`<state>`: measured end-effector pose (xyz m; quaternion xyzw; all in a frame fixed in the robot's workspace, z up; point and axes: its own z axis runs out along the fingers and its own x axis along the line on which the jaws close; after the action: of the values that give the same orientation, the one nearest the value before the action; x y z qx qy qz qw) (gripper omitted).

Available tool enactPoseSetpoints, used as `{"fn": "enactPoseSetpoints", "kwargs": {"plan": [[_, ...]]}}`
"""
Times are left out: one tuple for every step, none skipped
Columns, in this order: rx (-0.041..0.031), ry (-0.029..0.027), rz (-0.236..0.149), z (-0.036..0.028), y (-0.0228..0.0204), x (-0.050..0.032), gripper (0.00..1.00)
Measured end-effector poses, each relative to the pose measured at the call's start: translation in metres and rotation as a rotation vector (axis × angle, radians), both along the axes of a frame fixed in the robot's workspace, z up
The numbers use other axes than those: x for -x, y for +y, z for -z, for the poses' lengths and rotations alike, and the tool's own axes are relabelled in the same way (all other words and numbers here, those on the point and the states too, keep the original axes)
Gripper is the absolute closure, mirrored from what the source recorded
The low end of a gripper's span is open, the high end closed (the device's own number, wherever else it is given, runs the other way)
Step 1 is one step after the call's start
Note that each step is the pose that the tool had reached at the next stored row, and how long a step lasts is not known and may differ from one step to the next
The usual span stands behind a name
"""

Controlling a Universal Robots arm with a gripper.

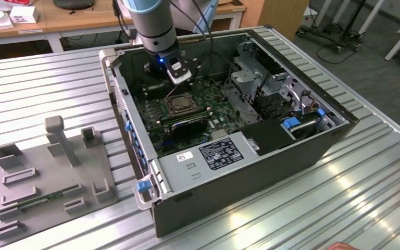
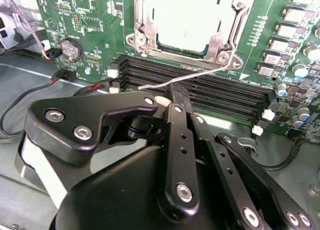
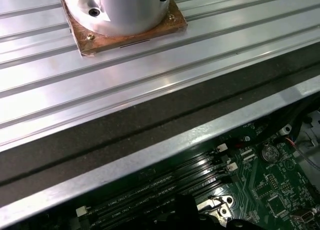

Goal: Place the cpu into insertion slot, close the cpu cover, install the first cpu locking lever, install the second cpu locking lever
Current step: 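Install the first cpu locking lever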

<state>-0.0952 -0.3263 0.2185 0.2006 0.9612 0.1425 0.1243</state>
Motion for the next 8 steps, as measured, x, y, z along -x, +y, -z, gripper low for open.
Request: {"fn": "enactPoseSetpoints", "kwargs": {"plan": [[-0.0002,-0.0001,0.0,0.0002,0.0,-0.0001,0.9],[-0.0003,-0.0001,0.0,0.0004,0.0,-0.0004,0.9],[-0.0003,0.0,0.0,0.0005,0.0,-0.0007,0.9],[-0.0003,0.0,0.0,0.0007,0.0,-0.001,0.9],[-0.0004,0.0,0.0,0.0009,0.0,-0.0012,0.9],[-0.0005,0.0,0.0,0.0011,0.0,-0.0014,0.9],[-0.0007,-0.0001,0.0,0.0013,0.0,-0.0016,0.9],[-0.0008,-0.0001,0.0,0.0016,0.0,-0.0018,0.9]]}}
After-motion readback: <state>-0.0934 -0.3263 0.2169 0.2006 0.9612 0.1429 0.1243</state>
